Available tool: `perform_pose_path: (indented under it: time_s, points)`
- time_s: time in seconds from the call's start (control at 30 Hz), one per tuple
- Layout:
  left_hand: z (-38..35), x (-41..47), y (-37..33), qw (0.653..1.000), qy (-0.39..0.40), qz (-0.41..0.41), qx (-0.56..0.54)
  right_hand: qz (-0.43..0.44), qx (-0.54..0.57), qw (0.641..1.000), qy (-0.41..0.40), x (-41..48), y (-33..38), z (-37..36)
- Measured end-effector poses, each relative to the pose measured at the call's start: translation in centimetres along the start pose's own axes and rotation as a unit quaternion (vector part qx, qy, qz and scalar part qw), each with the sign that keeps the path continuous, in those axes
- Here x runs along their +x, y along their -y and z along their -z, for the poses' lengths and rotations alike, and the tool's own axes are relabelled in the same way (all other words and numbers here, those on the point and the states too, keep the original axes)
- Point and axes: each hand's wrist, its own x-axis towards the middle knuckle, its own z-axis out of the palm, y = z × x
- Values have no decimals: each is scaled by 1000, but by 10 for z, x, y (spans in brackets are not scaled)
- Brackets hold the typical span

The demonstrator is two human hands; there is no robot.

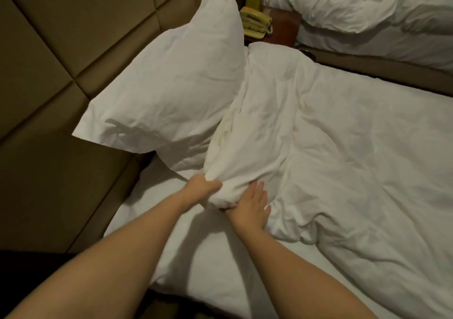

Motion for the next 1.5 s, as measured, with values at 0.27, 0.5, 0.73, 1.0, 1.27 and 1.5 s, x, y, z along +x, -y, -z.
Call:
perform_pose_path:
  time_s: [0.27,0.5,0.73,1.0,1.27,1.5]
  points:
    - [182,-63,-58,967,-37,-76,242,243,47,962,-116,-68,118,81]
    - [160,-66,30,930,-31,6,365,256,-69,963,43,-113,107,13]
    - [63,-72,27,875,-114,26,469,182,-22,977,106,-114,64,25]
    - [-38,-87,-68,841,-115,-117,516,119,-38,992,-22,-84,-14,123]
    - [-229,-146,-185,780,-98,-275,554,16,23,992,-125,-86,-203,234]
    - [-458,-225,-247,748,-58,-359,554,-54,47,982,-175,-117,-444,306]
